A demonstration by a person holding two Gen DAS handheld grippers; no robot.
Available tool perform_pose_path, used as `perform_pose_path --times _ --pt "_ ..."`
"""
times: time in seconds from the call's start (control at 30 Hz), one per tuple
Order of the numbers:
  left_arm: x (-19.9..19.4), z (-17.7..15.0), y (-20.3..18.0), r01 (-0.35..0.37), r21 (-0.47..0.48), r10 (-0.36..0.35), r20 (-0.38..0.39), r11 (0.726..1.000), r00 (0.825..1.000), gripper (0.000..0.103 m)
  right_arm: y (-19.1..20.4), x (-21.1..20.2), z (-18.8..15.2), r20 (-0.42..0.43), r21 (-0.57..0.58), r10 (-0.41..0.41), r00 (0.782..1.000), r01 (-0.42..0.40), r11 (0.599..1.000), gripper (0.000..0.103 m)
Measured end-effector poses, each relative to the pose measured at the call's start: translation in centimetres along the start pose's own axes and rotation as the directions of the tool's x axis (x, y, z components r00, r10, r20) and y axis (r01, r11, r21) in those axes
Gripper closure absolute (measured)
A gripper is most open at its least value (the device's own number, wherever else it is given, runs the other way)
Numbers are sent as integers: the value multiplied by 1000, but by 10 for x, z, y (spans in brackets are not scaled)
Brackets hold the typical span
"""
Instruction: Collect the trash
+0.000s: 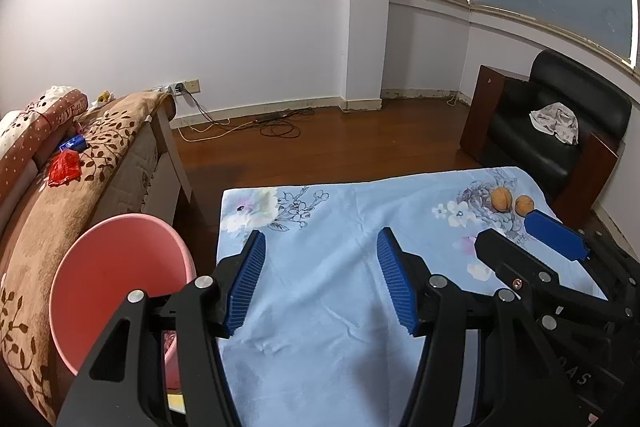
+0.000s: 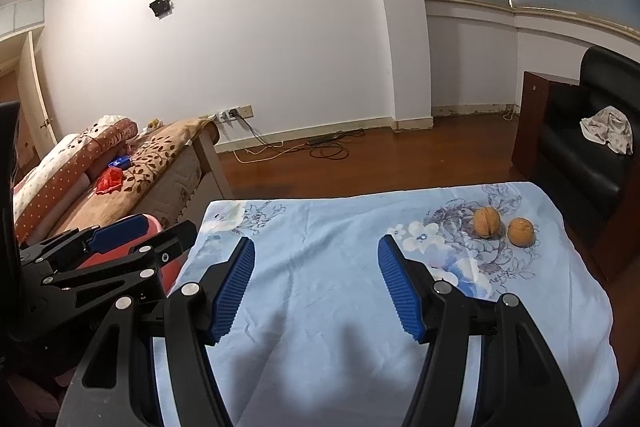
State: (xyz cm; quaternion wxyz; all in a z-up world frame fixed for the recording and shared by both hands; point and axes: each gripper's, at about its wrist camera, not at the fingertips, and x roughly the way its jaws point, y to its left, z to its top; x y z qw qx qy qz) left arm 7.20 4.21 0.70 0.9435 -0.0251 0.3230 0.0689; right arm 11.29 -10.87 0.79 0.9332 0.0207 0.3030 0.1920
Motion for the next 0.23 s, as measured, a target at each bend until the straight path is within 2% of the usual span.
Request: perform_pose_path --times 0.23 --pt "2 -1 -8 9 16 -8 -9 1000 1000 44 -7 -2 -2 1 15 -8 1000 8 1000 40"
